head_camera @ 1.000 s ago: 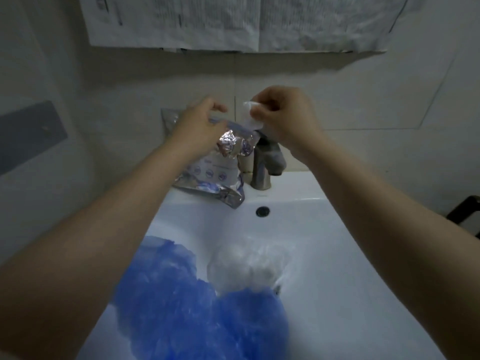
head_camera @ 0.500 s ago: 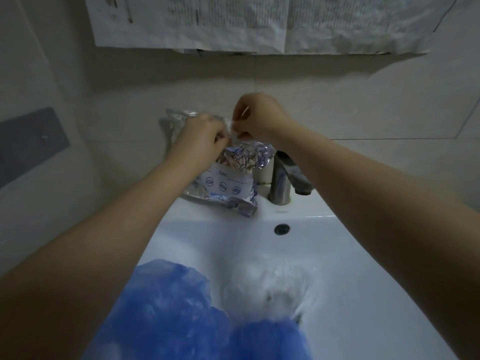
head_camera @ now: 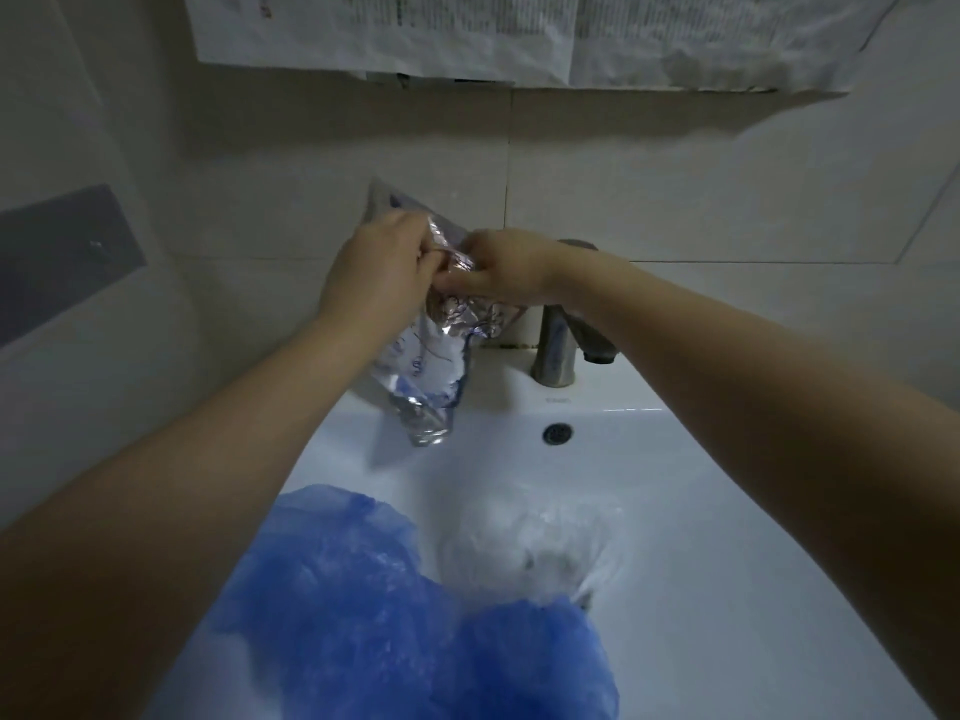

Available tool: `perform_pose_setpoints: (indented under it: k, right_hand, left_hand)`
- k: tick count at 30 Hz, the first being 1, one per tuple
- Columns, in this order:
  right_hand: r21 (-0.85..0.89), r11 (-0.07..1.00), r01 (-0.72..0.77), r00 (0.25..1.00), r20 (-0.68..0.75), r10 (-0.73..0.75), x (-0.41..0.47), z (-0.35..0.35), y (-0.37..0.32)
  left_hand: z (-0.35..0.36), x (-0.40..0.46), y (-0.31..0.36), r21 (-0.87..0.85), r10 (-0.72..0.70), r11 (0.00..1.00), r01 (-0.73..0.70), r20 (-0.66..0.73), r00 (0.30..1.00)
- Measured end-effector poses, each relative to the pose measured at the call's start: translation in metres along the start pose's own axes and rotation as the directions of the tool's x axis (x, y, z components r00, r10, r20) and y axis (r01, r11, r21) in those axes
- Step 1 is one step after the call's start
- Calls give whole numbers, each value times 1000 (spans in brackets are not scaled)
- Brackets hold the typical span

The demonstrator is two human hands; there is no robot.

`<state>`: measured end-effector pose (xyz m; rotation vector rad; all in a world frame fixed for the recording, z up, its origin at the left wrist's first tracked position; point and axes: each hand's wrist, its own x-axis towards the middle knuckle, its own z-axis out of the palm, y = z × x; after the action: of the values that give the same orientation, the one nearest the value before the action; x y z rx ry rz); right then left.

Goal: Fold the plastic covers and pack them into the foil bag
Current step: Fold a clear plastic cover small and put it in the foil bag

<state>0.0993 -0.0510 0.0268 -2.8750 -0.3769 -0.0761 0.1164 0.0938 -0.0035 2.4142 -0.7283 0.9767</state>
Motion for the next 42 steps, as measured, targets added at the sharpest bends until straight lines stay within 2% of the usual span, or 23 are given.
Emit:
perform_pose_setpoints:
  k: [1,3,6,9,11,13,15,18,21,25,26,28,30,32,35,38,40,42]
  right_hand:
    - [-179,984,23,998,-59,-34,4,-1,-1]
    - [-393,919,22,978,-182,-102,10,-6,-7]
    - [-458,889,0,977,-188,-97,11,-18,-12]
    - [-516,856,-25,970,-221,-105,10,-30,-9]
    - [-505,862,-43,964,-246,-96,12,-30,-4]
    - [-444,892,-84,977,-215,-15,11,-22,2]
    - [-361,929,-82,978,-209,5,10,-11,8]
    - [-261,963,64,960,-249,-131,-7,-3,6]
    - [-235,935,265,918,-236,-319,-42,4,-4]
    - [-245,894,376,921,-9,-390,-92,44,5]
    - [-265,884,386,922,82,-378,-100,59,12]
    - [-290,902,320,925,303,-230,-112,95,30]
    - [-304,927,221,863,503,-41,-125,132,49]
    - [-359,912,199,817,575,48,-139,163,65]
    - [-501,841,205,846,522,105,-154,189,79]
    - [-579,791,195,890,444,106,-163,190,84]
    - [-482,870,100,921,375,102,-164,178,89]
    - [-208,977,-50,962,254,104,-164,158,93]
  left_hand:
    - [0,-1,-1,26,-16,1000,16,5,1000]
    - [2,-3,0,57,-37,998,34,49,998]
    - [7,-2,4,112,-34,994,16,158,987]
    - [10,6,0,54,-49,998,41,146,988]
    - [12,11,-7,21,-103,995,101,172,980]
    - [16,16,-9,38,-154,988,149,256,954]
    - [19,20,-8,57,-204,979,196,322,925]
    - [21,29,-1,37,-256,966,257,313,915]
    - [24,29,4,-8,-237,969,246,239,942]
    - [20,9,12,-81,-179,979,188,115,977]
    - [17,4,15,-95,-161,981,171,98,982]
    - [10,-10,23,-117,-135,983,144,82,987]
    - [4,-23,32,-154,-128,979,136,60,990]
    - [-1,-36,44,-213,-112,970,115,28,993]
    - [-6,-48,64,-288,-39,957,29,-28,999]
    - [-12,-59,87,-389,38,921,-19,39,999]
    - [-13,-68,103,-427,62,904,-18,87,994]
    - [-7,-78,117,-374,54,927,5,146,988]
